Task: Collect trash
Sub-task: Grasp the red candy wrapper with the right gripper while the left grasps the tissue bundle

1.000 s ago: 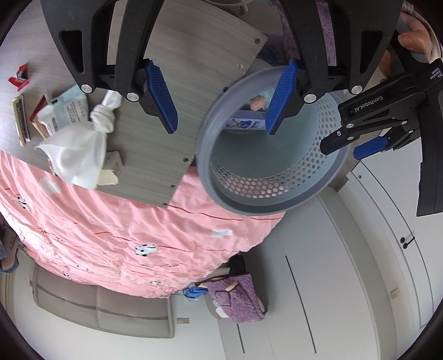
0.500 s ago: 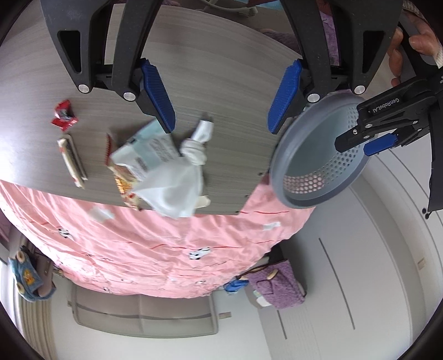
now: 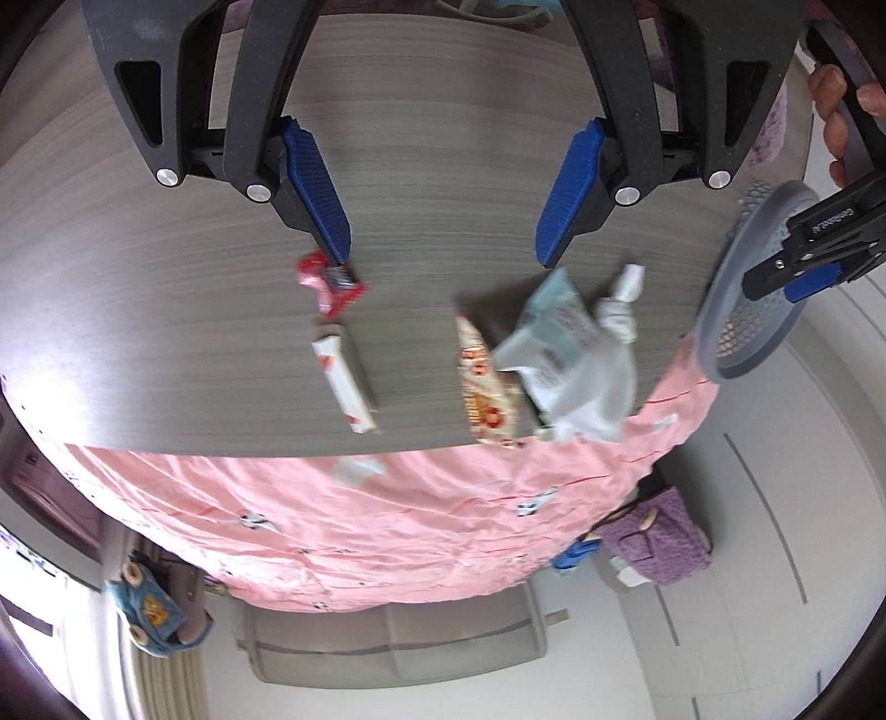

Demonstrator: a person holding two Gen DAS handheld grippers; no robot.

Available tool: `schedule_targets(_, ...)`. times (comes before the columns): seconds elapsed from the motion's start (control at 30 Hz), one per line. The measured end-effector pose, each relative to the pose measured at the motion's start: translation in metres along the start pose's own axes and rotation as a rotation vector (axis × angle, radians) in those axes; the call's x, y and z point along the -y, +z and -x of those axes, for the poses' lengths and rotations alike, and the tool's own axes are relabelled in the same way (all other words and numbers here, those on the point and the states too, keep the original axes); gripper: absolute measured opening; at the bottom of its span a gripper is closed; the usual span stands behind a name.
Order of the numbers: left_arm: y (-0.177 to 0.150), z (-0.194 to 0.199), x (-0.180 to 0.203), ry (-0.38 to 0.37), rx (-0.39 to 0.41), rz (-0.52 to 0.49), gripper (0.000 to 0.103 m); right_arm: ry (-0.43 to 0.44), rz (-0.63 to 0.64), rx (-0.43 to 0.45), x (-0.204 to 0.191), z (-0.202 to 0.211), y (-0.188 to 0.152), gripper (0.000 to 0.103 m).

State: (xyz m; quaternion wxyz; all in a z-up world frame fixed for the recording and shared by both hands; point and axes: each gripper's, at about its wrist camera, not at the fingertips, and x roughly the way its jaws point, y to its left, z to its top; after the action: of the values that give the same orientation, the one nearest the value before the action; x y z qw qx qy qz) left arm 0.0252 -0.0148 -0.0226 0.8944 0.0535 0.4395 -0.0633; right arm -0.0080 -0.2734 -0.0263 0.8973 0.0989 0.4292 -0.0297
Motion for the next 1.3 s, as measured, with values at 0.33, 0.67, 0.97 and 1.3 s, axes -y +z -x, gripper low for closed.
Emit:
schedule_targets(0.33, 0.01, -0.026, 0.03, 0.001, -0.031, -0.047, 0.075, -0.068, -0.035, -0.048, 0.035, -0.027, -0.001, 0.068)
schedule_targets(0.67, 0.013, -0.045, 0.031, -0.005, -0.066, -0.05, 0.075, -0.089, -0.01, -0.054, 0.034, -0.041, 0.005, 0.056)
schedule_targets(0.97, 0.016, -0.047, 0.031, -0.012, -0.065, -0.046, 0.075, -0.1, 0.02, -0.051, 0.028, -0.043, 0.009, 0.028)
schedule_targets(1.3, 0.013, -0.049, 0.028, -0.03, -0.077, -0.037, 0.075, -0.033, -0.026, -0.048, 0.026, -0.034, 0.008, 0.021)
